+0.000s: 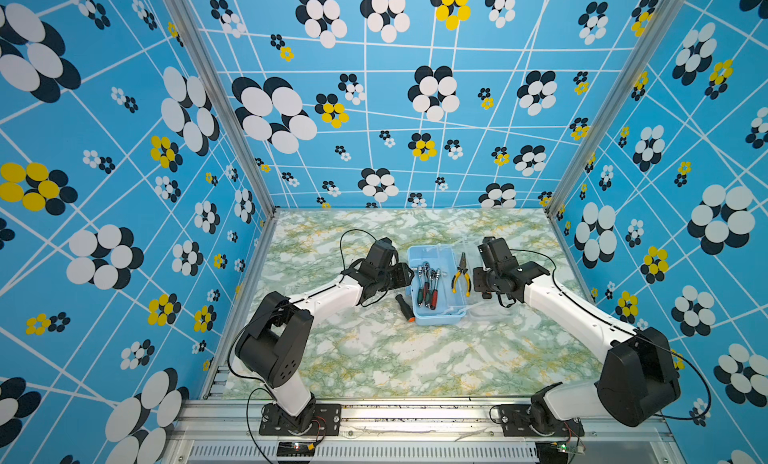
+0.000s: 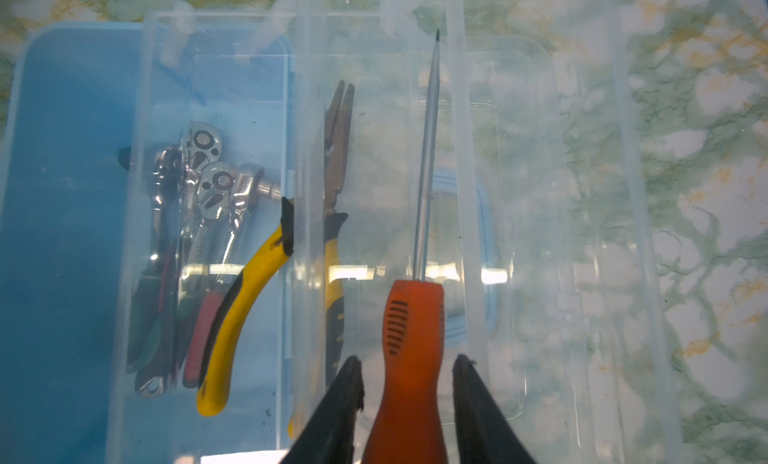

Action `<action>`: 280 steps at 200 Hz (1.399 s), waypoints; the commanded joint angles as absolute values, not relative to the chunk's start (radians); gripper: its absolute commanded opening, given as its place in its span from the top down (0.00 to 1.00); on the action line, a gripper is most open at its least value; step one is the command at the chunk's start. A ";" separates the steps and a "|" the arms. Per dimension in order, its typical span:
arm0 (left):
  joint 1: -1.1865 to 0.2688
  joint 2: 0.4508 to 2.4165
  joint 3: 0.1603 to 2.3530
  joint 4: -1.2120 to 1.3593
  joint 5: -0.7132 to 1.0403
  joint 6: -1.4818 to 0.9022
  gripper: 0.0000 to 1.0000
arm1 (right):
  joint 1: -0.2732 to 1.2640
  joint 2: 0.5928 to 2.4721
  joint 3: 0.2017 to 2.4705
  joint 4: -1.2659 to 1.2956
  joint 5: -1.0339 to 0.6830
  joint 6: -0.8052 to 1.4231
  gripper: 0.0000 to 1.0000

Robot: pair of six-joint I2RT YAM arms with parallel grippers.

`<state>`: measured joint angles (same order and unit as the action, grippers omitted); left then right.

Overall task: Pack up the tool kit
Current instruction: 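Carry the orange screwdriver over the box with the right gripper while the left advances, then release the orange screwdriver in the clear compartment and lift the right gripper, then reach the right gripper across and grasp the black-and-orange screwdriver on the table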

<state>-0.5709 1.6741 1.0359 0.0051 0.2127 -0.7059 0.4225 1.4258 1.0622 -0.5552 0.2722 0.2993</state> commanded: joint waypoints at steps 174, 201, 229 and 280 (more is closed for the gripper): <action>-0.379 1.123 0.520 0.179 0.251 -0.752 0.50 | 0.941 1.769 1.566 -0.736 0.247 0.306 0.53; -0.364 1.088 0.478 0.188 0.252 -0.763 0.50 | 0.946 1.893 1.664 -0.769 0.213 0.298 0.54; -0.354 1.075 0.452 0.196 0.258 -0.772 0.50 | 0.946 2.009 1.762 -0.839 0.216 0.272 0.54; -0.346 1.063 0.444 0.185 0.254 -0.758 0.50 | 0.946 2.208 1.933 -0.973 0.249 0.265 0.53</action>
<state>-0.3592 1.0878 0.4606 0.1806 0.2405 -0.7670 0.9451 2.1391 1.8687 -0.8581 0.2264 0.2726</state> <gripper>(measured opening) 0.499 0.470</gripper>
